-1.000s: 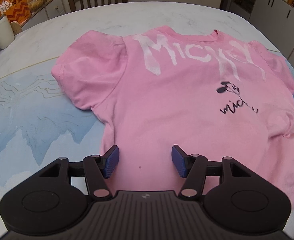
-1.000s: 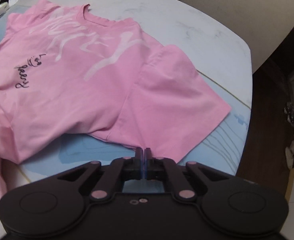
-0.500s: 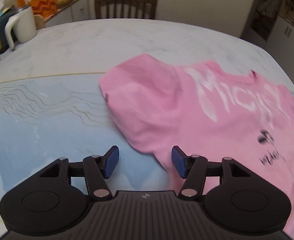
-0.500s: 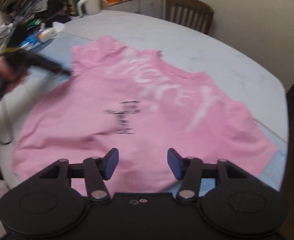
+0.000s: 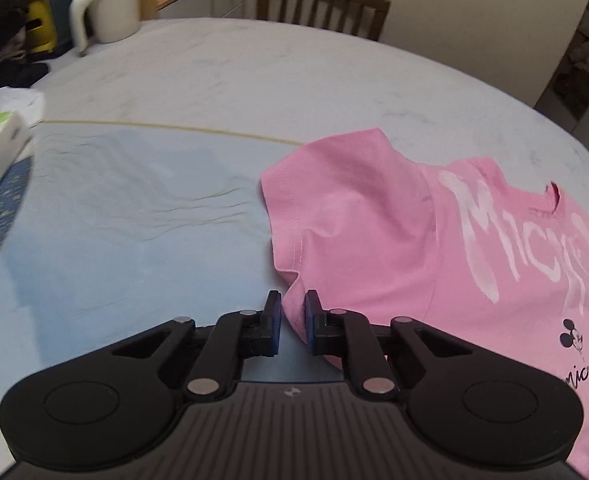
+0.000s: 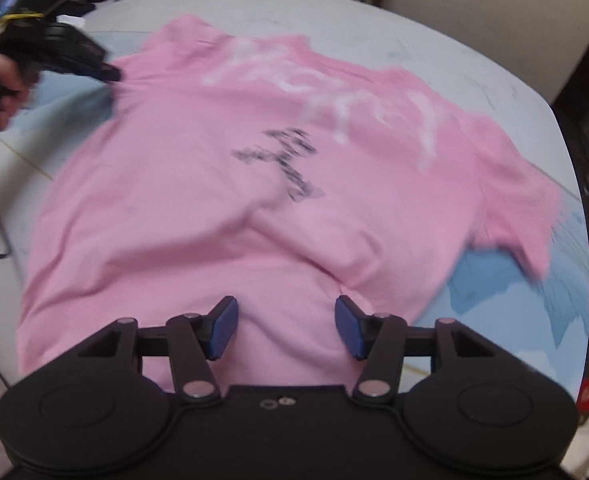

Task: Fold clothes

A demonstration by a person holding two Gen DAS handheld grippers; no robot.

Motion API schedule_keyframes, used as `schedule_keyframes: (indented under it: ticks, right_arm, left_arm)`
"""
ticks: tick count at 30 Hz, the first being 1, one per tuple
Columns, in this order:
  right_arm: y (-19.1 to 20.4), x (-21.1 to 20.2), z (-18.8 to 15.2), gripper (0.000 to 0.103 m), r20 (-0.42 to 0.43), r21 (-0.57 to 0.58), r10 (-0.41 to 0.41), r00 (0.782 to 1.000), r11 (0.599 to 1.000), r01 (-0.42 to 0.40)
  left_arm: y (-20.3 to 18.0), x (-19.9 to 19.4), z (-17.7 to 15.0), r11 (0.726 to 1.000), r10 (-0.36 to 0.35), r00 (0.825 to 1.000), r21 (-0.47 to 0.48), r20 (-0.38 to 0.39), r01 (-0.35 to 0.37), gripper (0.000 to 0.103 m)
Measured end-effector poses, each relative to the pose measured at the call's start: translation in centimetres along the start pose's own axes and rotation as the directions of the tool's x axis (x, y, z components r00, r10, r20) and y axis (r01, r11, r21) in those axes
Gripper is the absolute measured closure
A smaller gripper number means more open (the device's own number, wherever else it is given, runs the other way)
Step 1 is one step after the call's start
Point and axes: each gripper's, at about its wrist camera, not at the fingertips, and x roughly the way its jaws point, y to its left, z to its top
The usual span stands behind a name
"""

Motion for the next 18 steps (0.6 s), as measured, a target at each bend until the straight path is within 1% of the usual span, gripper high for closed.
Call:
schedule_keyframes:
  ticks: [3, 5, 7, 9, 12, 13, 15, 18]
  right_arm:
    - [0.1, 0.2, -0.3, 0.000, -0.021, 0.011, -0.044, 0.999, 0.999, 0.044]
    - [0.2, -0.2, -0.3, 0.000, -0.023, 0.015, -0.058, 0.998, 0.998, 0.058]
    - [0.7, -1.2, -0.2, 0.000, -0.009, -0.001, -0.027, 1.000, 1.000, 0.027]
    - [1.5, -2.0, 0.2, 0.000, 0.003, -0.041, 0.004, 1.000, 0.999, -0.004]
    - [1.9, -2.6, 0.7, 0.000, 0.004, -0.059, -0.003, 1.000, 0.998, 0.003]
    - [2.0, -2.7, 0.8, 0.000, 0.004, -0.064, -0.006, 1.000, 0.998, 0.006]
    - [2.0, -3.1, 1.0, 0.000, -0.002, -0.062, 0.026, 1.000, 0.998, -0.026]
    - [3.9, -3.3, 1.5, 0.000, -0.013, -0.107, 0.090, 0.996, 0.990, -0.091]
  left_arm:
    - [2.2, -0.3, 0.4, 1.000, -0.009, 1.000, 0.015, -0.001, 0.009, 0.092]
    - [3.4, -0.3, 0.6, 0.999, 0.012, 1.000, 0.033, 0.011, -0.012, 0.092]
    - [4.5, -0.1, 0.8, 0.998, 0.046, 0.999, 0.049, 0.023, -0.047, 0.092]
    - [5.7, 0.0, 1.1, 0.995, 0.071, 0.997, 0.062, 0.032, -0.073, 0.092]
    - [7.0, -0.4, 1.7, 0.998, 0.008, 1.000, 0.068, 0.018, -0.010, 0.092]
    - [6.9, -0.9, 1.3, 0.995, -0.035, 0.999, 0.095, 0.014, 0.033, 0.092]
    - [6.5, -2.0, 0.6, 0.983, -0.116, 0.993, 0.146, 0.002, 0.114, 0.091]
    - [5.4, -3.3, -1.6, 0.964, -0.175, 0.984, 0.199, -0.037, 0.178, 0.091]
